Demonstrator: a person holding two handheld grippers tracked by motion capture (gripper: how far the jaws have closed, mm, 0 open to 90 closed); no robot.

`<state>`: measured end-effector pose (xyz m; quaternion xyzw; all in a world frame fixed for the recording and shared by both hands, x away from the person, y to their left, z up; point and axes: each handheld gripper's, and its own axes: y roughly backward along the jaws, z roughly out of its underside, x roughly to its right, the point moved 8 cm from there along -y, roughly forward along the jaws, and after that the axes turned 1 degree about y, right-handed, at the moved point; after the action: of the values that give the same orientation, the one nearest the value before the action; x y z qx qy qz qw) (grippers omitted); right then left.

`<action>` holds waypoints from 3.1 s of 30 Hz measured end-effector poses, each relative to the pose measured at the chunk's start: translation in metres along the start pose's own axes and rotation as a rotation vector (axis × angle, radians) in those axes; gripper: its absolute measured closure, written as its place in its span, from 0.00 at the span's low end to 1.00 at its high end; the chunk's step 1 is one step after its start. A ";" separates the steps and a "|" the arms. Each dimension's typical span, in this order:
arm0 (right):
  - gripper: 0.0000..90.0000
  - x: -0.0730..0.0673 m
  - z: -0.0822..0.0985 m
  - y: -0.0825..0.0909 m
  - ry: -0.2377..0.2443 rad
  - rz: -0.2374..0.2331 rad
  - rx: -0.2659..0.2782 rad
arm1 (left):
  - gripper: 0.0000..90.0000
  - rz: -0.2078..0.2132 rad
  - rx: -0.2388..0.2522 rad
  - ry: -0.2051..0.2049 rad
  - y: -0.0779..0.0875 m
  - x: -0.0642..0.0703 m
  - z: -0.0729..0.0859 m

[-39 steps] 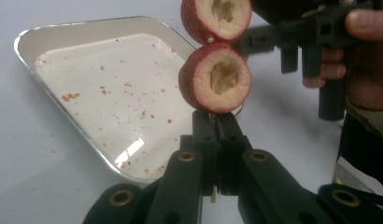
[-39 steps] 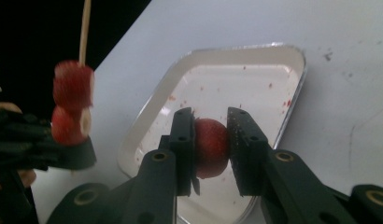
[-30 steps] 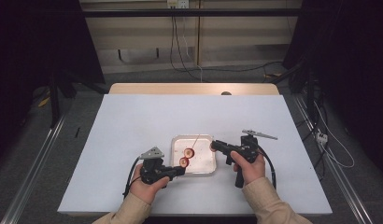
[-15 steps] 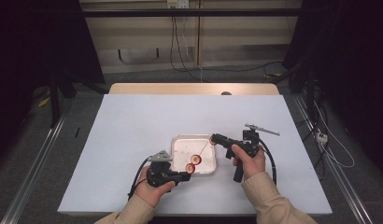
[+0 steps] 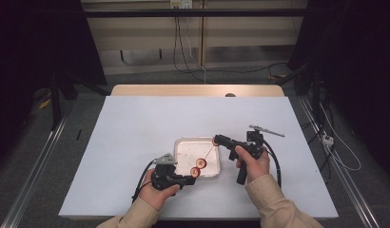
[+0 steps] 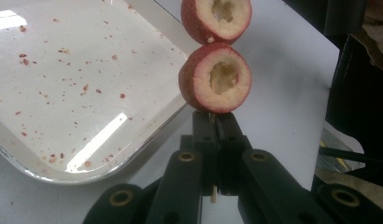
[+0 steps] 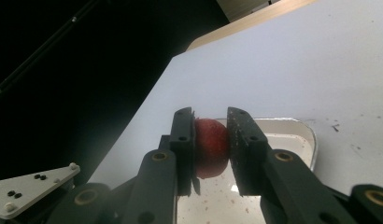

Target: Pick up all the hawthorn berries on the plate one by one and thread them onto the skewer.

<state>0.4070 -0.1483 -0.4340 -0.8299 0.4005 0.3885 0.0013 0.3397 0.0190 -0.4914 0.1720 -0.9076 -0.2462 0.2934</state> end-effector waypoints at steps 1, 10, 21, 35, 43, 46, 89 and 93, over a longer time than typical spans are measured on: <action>0.81 -0.001 -0.001 0.000 -0.001 -0.007 0.005 | 0.99 -0.002 0.005 0.002 0.000 0.000 0.000; 0.81 -0.005 0.001 -0.001 0.006 -0.008 -0.006 | 0.99 -0.001 0.005 -0.001 0.000 0.000 -0.001; 0.81 -0.007 0.004 -0.005 0.009 -0.014 -0.006 | 0.99 -0.011 0.028 0.006 0.000 0.000 -0.003; 0.81 -0.009 0.006 -0.007 0.009 -0.016 0.004 | 0.99 -0.038 0.067 0.019 0.000 -0.001 -0.005; 0.81 -0.008 0.008 -0.009 0.012 -0.008 0.003 | 0.99 -0.046 0.063 0.017 0.000 -0.002 -0.004; 0.81 -0.008 0.008 -0.009 0.006 -0.013 0.003 | 0.99 -0.052 0.071 0.020 0.000 -0.002 -0.004; 0.82 -0.014 0.014 -0.012 0.010 -0.013 0.003 | 0.99 -0.052 0.090 0.043 0.004 -0.002 -0.006; 0.82 -0.015 0.014 -0.013 0.015 -0.017 0.002 | 0.99 -0.049 0.088 0.045 0.004 -0.002 -0.006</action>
<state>0.4005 -0.1254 -0.4384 -0.8360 0.3939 0.3819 0.0026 0.3441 0.0209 -0.4860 0.2124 -0.9062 -0.2091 0.2999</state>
